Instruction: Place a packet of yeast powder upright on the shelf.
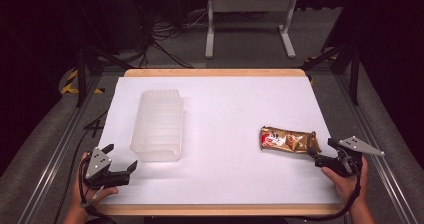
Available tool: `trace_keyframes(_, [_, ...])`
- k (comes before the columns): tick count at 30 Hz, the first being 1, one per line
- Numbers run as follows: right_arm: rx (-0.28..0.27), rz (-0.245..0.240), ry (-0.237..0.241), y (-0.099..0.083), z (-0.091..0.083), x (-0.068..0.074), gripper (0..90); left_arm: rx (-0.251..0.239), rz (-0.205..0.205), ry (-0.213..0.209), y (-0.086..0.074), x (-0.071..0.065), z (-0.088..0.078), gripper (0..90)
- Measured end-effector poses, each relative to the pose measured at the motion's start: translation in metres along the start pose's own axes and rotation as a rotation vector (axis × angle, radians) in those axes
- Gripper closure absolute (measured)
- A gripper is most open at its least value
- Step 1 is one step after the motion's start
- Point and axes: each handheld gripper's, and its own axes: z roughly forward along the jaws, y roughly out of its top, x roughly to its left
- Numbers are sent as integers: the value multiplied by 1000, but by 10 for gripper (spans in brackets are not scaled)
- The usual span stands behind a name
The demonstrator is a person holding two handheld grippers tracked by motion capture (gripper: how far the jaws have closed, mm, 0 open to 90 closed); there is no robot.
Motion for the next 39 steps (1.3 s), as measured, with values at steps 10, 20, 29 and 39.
trace_keyframes(10, [8,33,-15,0,2,-1,163,-3,14,-6,1,-1,0,43])
trace_keyframes(20, [62,149,-4,-4,14,-4,207,5,26,-14,2,-3,2,43])
trace_keyframes(29, [146,178,-4,0,29,3,305,8,25,-18,2,-4,2,44])
trace_keyframes(39, [180,222,2,1,31,-1,692,12,38,-24,3,-5,2,45])
